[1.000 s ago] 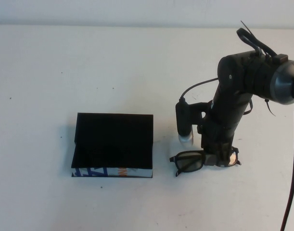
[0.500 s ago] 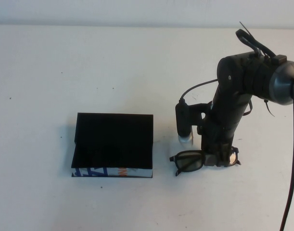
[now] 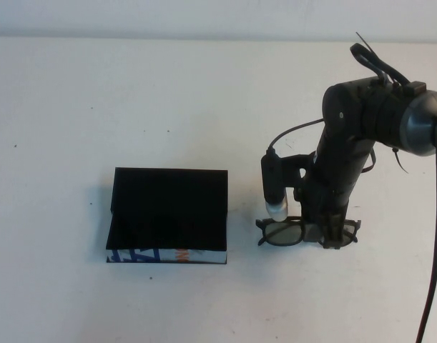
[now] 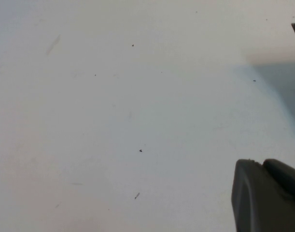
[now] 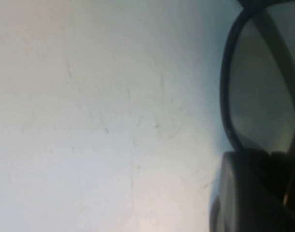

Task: Return glasses to glasses case
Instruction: Pick up the glasses from the table, then place the glasses in the glasses case

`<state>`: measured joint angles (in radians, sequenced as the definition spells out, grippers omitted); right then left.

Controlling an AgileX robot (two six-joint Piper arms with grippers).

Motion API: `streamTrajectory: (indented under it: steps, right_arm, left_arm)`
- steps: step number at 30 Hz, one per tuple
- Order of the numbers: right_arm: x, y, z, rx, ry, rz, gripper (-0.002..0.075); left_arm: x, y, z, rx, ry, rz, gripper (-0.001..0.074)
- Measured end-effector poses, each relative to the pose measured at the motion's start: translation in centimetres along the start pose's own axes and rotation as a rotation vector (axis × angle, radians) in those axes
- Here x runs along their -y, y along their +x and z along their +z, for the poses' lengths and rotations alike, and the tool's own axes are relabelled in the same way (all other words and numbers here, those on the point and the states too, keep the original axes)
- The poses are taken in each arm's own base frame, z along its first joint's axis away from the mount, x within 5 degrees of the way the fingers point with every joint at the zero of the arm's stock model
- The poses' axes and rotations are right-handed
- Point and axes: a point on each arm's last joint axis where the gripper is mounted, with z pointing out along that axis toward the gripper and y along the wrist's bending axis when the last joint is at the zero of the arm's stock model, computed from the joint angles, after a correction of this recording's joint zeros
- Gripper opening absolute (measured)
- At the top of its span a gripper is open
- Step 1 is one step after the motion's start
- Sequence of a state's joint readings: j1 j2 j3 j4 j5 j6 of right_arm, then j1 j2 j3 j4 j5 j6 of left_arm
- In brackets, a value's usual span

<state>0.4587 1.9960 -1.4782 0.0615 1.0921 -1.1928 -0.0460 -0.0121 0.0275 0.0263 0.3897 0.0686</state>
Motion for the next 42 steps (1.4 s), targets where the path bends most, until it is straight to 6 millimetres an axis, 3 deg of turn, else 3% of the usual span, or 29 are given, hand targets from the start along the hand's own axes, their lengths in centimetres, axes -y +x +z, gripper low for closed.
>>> streamTrajectory:
  steps: [8, 12, 18, 23, 27, 33, 42]
  right_arm:
    - [-0.6, 0.1, -0.3, -0.024, -0.049, 0.018, 0.0064]
    - [-1.8, -0.8, -2.1, -0.025, -0.038, 0.06, 0.0064]
    - [-4.8, -4.8, -6.2, 0.034, 0.038, 0.048, 0.0064]
    - [-5.5, -8.4, -8.0, 0.09, 0.095, 0.025, 0.0064]
    - [-5.3, -11.6, -7.4, 0.112, 0.105, -0.003, 0.0064]
    - [-4.3, -15.8, -4.9, 0.125, 0.107, -0.04, 0.0063]
    - [-3.0, -17.7, -2.4, 0.11, 0.117, -0.058, 0.0063]
  left_arm:
    - [0.0, 0.0, 0.0, 0.0, 0.0, 0.0, -0.0004]
    - [0.0, 0.0, 0.0, 0.0, 0.0, 0.0, -0.0004]
    - [0.0, 0.0, 0.0, 0.0, 0.0, 0.0, -0.0004]
    - [0.0, 0.0, 0.0, 0.0, 0.0, 0.0, -0.0004]
    - [0.0, 0.0, 0.0, 0.0, 0.0, 0.0, -0.0004]
    - [0.0, 0.0, 0.0, 0.0, 0.0, 0.0, -0.0004]
    - [0.0, 0.0, 0.0, 0.0, 0.0, 0.0, -0.0004]
